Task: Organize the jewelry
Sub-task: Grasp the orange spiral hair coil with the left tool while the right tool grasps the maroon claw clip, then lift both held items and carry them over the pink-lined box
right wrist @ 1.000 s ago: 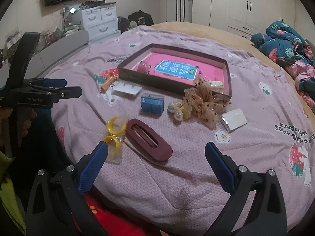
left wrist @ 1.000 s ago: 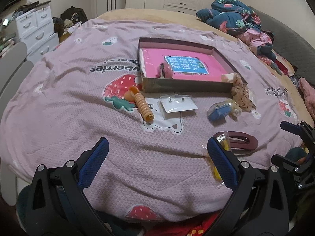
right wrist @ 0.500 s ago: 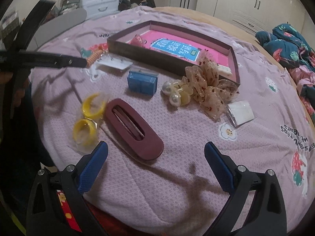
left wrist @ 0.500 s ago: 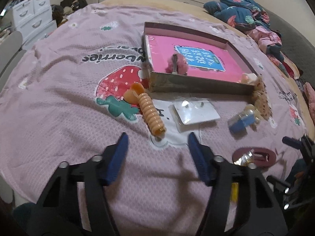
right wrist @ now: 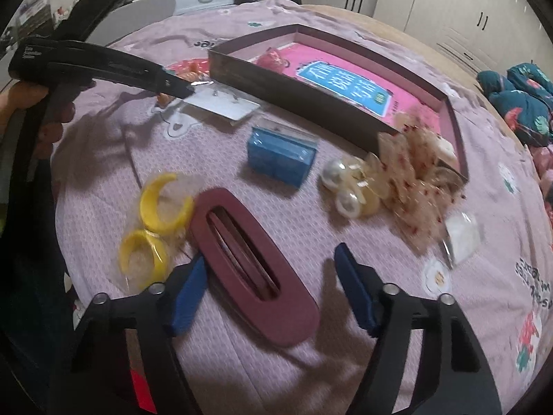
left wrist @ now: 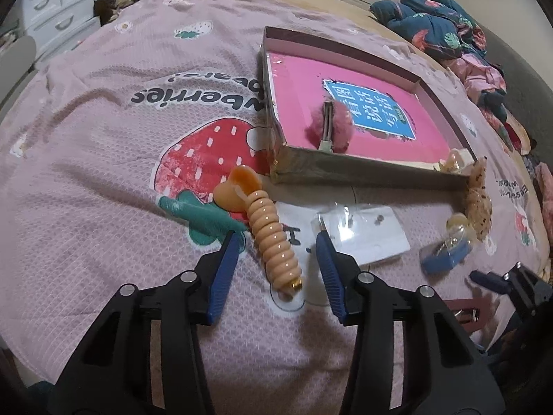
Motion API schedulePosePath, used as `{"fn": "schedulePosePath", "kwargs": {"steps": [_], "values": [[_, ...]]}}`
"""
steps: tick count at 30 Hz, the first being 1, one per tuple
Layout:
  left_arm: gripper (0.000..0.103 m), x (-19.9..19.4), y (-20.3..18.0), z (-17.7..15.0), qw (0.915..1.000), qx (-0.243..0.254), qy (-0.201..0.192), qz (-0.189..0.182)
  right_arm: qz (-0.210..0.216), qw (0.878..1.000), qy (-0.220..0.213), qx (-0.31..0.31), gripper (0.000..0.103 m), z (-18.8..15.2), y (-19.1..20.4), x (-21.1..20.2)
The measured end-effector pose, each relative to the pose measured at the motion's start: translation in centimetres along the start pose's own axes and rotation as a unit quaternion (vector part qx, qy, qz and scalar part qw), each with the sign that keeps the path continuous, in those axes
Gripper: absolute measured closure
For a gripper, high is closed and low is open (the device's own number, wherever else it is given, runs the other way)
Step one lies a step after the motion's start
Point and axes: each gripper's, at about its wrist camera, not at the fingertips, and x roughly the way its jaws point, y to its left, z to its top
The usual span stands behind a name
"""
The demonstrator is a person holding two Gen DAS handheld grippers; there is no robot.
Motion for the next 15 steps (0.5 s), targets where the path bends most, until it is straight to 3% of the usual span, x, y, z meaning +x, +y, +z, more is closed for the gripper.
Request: {"fn": "schedulePosePath", "kwargs": {"steps": [4,8,15], "values": [[0.083,0.5,0.2,0.3,1.0000,-0.001,0.002,-0.002,0.007,1.000,-0.006,0.008,0.062,0.1,0.0,0.0],[0.090,0.5,0.6,0.2,1.0000,0.000,-0.002,-0.008,0.006,0.999,-0.012,0.031,0.089,0.0,-0.6,-0.6],[0.093,-0.5,0.8,-0.4,0.9997,0.000,-0.013,-0.021,0.006,0.997,-0.021,0.075,0.090,-1.4,-2.4,-2.3]]}}
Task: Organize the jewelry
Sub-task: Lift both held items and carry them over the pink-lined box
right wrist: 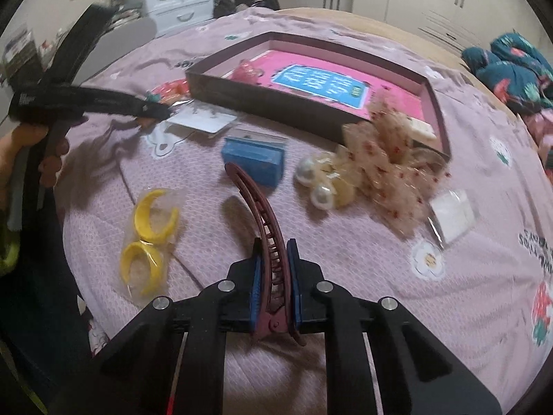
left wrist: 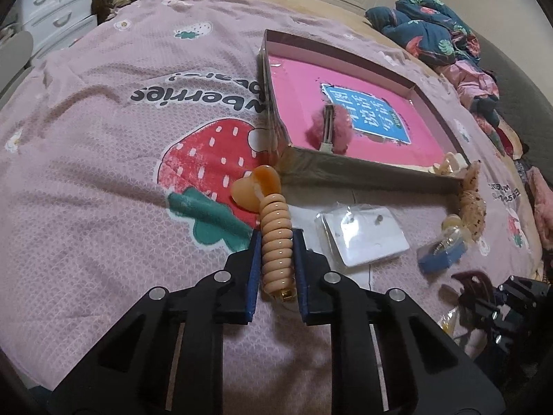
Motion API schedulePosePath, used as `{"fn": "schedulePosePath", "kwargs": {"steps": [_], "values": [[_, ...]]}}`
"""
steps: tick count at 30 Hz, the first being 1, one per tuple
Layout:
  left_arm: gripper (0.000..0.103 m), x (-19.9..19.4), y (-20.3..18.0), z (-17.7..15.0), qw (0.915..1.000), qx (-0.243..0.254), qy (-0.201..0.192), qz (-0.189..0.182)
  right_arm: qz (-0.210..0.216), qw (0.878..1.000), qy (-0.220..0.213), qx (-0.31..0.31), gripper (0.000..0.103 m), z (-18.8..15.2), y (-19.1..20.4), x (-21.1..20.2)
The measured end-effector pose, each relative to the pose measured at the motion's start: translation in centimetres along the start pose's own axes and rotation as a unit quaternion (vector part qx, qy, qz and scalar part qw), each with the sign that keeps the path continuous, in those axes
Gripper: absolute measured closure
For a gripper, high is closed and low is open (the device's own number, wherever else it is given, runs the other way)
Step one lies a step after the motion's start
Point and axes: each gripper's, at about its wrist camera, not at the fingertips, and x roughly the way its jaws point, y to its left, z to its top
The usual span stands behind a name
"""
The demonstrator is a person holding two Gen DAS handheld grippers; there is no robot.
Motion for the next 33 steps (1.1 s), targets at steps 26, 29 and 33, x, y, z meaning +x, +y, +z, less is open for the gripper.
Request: {"fn": "schedulePosePath", "kwargs": {"steps": [26,29,33], "values": [[0.093,-8.7,-4.8,-1.0,0.9939,0.058,-0.083,-0.043,-0.023,0.993,-0.093,0.063,0.090,0.1,-3.6,-8.5],[0.093,-9.0,-5.9,-0.2,0.9920,0.069,-0.092,-0.051,-0.029,0.992,-0.102,0.070,0.090,0.5,-4.2,-9.1],[0.093,-9.1,-7.3,0.8,0.9898,0.081,-0.101,-0.060,-0.038,0.990,-0.114,0.079,0.090,1.3,-5.2,-9.9]]}}
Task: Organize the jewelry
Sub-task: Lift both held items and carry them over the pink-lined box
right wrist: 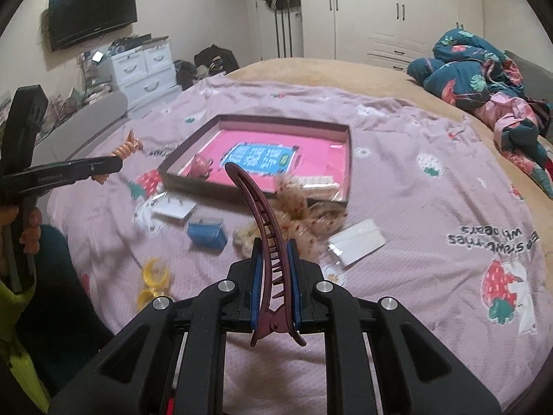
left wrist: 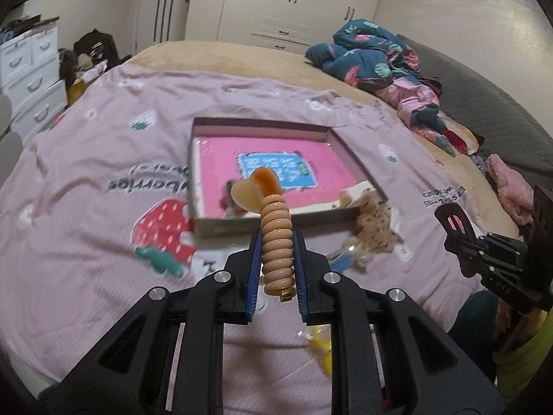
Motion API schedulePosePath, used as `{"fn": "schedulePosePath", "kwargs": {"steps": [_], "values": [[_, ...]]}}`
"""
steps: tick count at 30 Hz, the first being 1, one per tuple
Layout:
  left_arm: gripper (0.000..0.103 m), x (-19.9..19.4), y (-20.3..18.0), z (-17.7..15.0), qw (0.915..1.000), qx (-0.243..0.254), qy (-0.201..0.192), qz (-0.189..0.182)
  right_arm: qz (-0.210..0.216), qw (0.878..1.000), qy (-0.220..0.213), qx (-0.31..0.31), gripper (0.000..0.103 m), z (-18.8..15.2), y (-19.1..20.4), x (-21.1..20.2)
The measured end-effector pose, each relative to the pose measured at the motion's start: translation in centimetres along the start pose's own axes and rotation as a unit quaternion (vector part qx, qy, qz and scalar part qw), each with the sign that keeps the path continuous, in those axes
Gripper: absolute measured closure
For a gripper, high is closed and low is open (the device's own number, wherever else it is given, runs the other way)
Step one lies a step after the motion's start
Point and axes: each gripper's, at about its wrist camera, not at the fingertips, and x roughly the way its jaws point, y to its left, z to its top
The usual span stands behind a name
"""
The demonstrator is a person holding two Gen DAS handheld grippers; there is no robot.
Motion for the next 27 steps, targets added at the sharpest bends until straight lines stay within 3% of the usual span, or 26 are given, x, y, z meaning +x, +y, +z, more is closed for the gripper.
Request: {"fn": "schedulePosePath", "kwargs": {"steps": [14,27], "values": [[0.093,1.2,-2.6,3.4,0.9995,0.022,-0.018,-0.017,-0.016,0.999,-0.042,0.015,0.090,4.1,-1.6,-0.2],[0.092,5.1,-3.1,6.4,0.9992,0.032,-0.009,-0.020,-0.025,0.997,-0.066,0.030,0.090,9.2,-3.1,1.6]]}}
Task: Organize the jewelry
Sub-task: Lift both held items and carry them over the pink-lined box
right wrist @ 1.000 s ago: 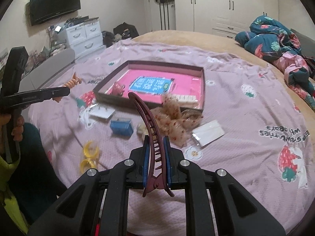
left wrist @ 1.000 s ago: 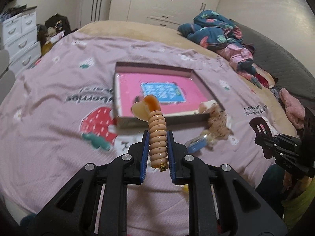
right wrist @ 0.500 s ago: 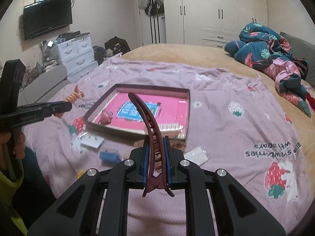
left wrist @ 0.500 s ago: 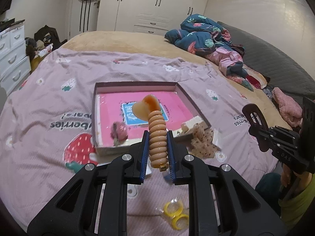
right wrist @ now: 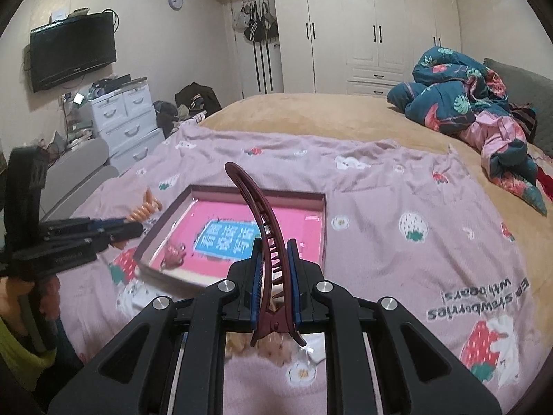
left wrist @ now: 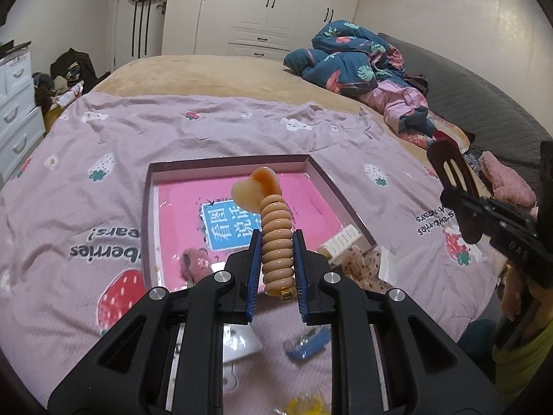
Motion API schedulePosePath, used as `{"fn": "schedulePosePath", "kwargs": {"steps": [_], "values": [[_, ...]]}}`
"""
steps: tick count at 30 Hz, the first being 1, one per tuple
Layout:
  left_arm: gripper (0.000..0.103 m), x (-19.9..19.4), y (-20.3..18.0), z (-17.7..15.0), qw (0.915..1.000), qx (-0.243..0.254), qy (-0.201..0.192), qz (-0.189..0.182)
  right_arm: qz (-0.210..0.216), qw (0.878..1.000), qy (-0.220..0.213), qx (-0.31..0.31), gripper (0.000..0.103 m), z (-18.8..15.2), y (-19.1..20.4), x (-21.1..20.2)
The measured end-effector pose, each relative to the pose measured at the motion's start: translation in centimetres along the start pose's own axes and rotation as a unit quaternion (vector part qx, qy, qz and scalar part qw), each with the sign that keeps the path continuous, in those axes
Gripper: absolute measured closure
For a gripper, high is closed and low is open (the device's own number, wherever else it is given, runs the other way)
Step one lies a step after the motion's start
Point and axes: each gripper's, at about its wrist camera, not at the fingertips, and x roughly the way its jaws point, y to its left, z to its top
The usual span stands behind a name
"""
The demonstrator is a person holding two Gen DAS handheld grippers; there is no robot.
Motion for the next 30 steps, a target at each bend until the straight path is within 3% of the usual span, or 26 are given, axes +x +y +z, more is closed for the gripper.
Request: {"fn": "schedulePosePath", "kwargs": {"steps": [9,21,30], "values": [[0.092,3.6,1.0,0.8,0.9998,-0.003,0.019,0.005,-0.007,1.000,0.014,-0.006,0.090,2.0,-0.1,3.6],[0.092,8.6,2.4,-0.7,0.9977,-0.008,0.066,0.012,-0.010,0.998,0.064,-0.004,0.090,2.2,-0.4,10.5],[0.092,10.8,2.7,-1.4,0.9957,-0.010,0.092,0.003,-0.009,0.992,0.129,-0.005,0.090,1.2,-0.7,16.6]]}}
